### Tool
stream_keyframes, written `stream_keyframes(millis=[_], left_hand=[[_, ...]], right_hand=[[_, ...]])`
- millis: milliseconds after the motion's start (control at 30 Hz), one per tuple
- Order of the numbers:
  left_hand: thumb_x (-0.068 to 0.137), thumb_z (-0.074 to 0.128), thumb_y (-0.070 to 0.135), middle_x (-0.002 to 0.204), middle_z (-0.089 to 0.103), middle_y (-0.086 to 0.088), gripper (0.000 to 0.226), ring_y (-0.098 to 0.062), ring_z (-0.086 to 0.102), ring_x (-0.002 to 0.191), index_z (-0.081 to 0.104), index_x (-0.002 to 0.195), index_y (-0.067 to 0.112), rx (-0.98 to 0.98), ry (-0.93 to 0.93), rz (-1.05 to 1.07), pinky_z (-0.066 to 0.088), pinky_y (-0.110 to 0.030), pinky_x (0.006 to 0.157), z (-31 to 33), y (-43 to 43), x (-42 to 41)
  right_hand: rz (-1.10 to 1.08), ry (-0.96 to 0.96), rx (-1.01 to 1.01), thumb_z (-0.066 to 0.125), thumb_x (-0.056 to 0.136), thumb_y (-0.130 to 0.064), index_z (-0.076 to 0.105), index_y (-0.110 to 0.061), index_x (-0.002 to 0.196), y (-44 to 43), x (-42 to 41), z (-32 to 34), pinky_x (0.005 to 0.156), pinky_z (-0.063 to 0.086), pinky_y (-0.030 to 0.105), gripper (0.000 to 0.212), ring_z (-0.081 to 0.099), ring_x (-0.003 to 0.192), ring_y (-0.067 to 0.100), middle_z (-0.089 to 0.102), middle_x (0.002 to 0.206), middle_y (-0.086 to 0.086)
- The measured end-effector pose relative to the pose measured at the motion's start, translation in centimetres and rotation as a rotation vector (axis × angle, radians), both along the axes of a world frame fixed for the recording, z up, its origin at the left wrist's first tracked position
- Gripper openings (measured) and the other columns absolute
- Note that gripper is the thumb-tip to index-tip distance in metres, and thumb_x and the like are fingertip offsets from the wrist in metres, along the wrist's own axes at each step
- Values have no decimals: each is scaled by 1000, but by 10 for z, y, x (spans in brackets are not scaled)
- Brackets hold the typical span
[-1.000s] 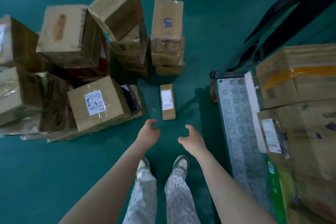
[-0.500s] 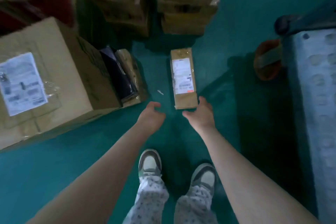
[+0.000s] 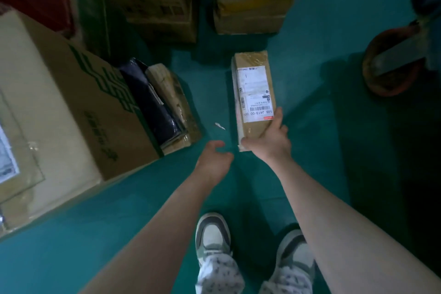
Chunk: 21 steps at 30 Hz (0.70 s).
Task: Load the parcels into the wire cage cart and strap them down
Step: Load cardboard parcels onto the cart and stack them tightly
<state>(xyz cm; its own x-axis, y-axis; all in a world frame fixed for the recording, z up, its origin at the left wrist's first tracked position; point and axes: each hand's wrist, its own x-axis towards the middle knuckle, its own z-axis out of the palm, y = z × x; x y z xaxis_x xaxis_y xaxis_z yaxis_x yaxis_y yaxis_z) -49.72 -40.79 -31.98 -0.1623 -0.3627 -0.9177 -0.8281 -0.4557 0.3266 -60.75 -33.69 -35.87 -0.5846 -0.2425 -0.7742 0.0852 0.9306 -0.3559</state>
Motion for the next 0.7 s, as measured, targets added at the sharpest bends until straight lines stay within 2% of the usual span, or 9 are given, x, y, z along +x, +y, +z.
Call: stream_keyframes(millis=[67,133,167,233,333,367,500,633,700], left_hand=[[93,47,10,77,51,1,40,-10,47,63,41,133,17,-46,-9,-13,35,-23,54,17,-2,-6],[95,45,17,96,58,-4,40,-13,49,71,40,135,19,-55,11,-54,38,-25,60,50,-1,-17],[96,44,20,109,58,-8,41,-14,49,74,38,137,18,-63,22,-83,38,-25,61,73,2,-23],[97,45,25,121,54,-12,45,-16,50,82,34,140,18,-81,42,-118,37,-25,65,112,7,-32],[94,52,35,138,43,-10,61,-26,45,120,23,146,19,-55,99,-161,32,-26,88,157,21,-43],[92,56,36,140,41,-8,67,-27,43,125,20,147,21,-45,129,-186,32,-28,91,177,31,-51],[82,69,32,127,48,1,83,-21,53,107,15,146,34,-18,236,-314,40,-27,86,232,66,-67],[86,63,30,133,51,1,82,-23,55,110,10,146,42,-30,326,-470,45,-31,89,312,106,-86],[78,63,44,128,52,3,88,-23,54,110,7,145,46,-52,369,-531,46,-35,93,350,121,-96]], right_hand=[[-65,-74,-45,74,72,-28,-7,-29,150,4,3,15,83,37,29,112,47,120,30,36,141,7],[-102,-109,-79,74,67,-29,0,-30,148,13,1,44,83,40,30,110,50,114,26,43,137,3],[-115,-114,-82,75,64,-31,3,-31,147,20,2,63,83,42,31,109,51,112,25,45,134,1],[-140,-122,-101,76,56,-36,8,-34,144,34,2,98,89,46,36,111,53,111,24,48,133,0],[-188,-106,-140,81,62,-38,8,-34,146,60,3,151,91,45,32,111,54,113,23,49,133,2],[-221,-100,-150,82,63,-38,8,-34,146,73,2,173,88,43,30,111,54,113,22,50,133,2],[-281,-104,-178,81,43,-50,8,-45,141,113,4,233,93,48,38,122,60,110,19,55,130,-7],[-410,-66,-213,80,38,-50,15,-48,138,156,-7,315,94,49,41,119,59,108,11,55,126,-14],[-457,-25,-242,81,37,-49,13,-46,139,170,-12,351,95,48,38,123,58,110,10,53,128,-14]])
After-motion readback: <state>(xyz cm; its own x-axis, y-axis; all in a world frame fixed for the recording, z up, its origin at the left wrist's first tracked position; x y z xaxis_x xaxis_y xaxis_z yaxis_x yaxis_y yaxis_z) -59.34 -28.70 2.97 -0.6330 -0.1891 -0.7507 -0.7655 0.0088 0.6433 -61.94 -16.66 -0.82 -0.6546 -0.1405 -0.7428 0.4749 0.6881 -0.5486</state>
